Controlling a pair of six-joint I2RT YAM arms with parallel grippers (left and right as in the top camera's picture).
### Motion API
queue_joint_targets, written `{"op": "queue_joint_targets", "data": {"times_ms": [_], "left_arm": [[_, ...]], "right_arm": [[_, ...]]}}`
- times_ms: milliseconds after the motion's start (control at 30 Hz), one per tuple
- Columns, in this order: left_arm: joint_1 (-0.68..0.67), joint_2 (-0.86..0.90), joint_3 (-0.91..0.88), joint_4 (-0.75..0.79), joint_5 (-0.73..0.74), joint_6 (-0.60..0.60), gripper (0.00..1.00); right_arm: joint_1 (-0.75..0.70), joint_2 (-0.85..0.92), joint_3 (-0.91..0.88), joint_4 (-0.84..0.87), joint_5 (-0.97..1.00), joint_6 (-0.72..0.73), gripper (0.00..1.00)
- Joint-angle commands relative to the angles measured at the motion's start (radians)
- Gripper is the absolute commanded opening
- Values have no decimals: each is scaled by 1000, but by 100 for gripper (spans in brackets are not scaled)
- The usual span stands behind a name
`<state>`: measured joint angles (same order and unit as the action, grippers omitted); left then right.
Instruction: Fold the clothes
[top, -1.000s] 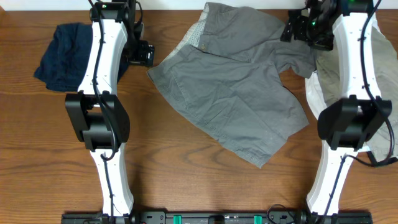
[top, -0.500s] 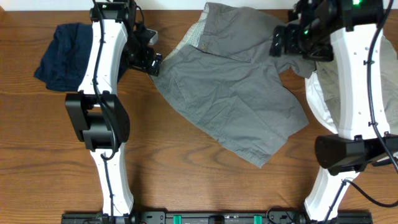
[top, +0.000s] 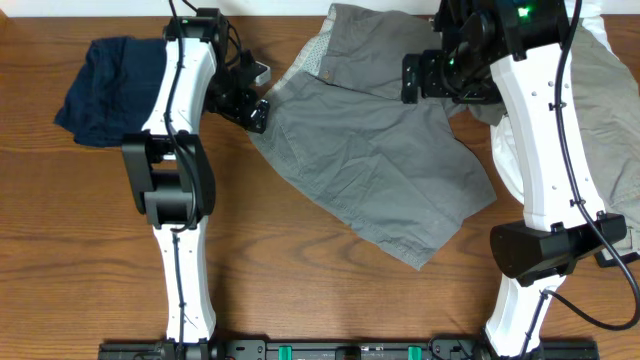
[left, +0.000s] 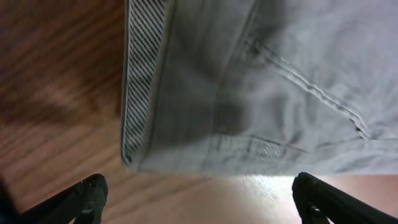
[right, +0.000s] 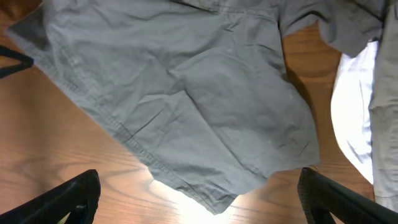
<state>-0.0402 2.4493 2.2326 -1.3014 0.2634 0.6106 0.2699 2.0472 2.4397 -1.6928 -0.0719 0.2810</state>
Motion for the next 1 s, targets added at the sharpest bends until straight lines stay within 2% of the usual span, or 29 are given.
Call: {"op": "queue_joint_targets", "data": {"times_ms": [0,67,200,400,433,467,500,533,633,800,967], "left_arm": [[6,31,-5,12,17,22,95],[6,40,-5,32,17,20,93],[6,43,-5,66,17,13,73],[5,44,-5,106,17,5,72],[4,44,-5,108,17,5,69],[3,44,-5,107,17,5,56],[2,44,-5,103,16,-11,36],[2,44,-5,102,16,-29,26],[2,44,-5,84,16,-84,7],[4,43,-5,4,11,-155,6],[19,30,-5,-72,-111,-352,6]], "right_arm": [[17,-7,0,11,20,17,99],[17,-7,0,24,20,10,99],[17,-7,0,44,20,10,99],[17,-6,0,65,20,10,99],[17,-7,0,67,20,10,99],[16,-6,0,68,21,10,99],[16,-6,0,69,23,10,99],[16,-6,0,70,24,10,99],[16,-6,0,77,23,10,99],[16,-6,0,81,24,10,99],[16,0,-1,90,23,11,99]]}}
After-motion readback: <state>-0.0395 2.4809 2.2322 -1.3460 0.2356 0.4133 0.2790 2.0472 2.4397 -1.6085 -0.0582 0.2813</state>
